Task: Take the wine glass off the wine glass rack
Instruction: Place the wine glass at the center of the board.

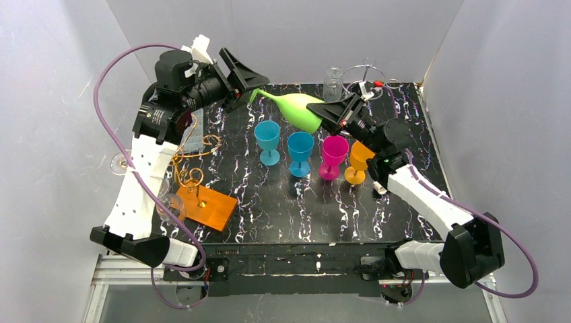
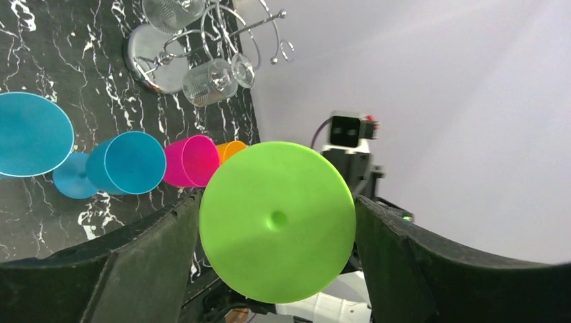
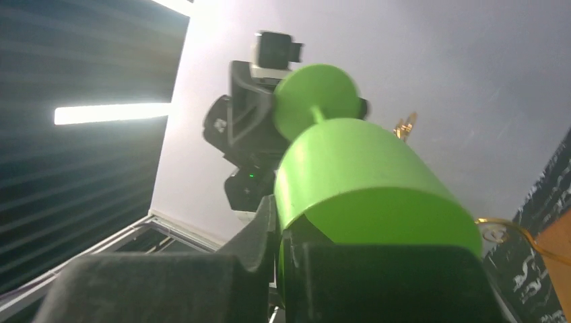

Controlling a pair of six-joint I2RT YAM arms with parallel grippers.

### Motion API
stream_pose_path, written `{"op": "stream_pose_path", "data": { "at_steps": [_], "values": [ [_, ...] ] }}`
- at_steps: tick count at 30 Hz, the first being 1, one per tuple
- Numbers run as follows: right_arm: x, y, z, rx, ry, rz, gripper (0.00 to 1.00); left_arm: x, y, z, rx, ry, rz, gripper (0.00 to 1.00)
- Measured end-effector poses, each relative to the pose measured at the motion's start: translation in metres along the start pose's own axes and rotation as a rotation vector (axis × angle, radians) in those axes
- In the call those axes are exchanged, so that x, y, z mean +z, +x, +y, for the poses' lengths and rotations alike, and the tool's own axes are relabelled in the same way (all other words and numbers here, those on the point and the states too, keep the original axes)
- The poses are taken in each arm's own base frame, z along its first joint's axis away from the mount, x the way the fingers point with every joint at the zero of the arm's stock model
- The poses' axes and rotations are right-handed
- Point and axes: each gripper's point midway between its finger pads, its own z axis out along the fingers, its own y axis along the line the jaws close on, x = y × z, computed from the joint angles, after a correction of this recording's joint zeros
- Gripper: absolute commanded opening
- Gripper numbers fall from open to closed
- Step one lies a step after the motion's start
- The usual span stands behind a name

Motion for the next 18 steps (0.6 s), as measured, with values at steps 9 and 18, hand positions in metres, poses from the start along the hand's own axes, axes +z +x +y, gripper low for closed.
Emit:
{"op": "stream_pose_path", "data": {
  "at_steps": [9, 18],
  "values": [
    [-0.003, 0.002, 0.039, -0.159, 0.055, -0.041, 0.01, -0.001, 0.013, -0.007, 0.008, 0.057, 0.058, 0.98],
    [-0.044, -0.049, 0.058, -0.563, 0.504, -0.290, 0.01, -0.038, 0.039, 0.004, 0.143, 0.022, 0.099, 0.98]
  ]
}}
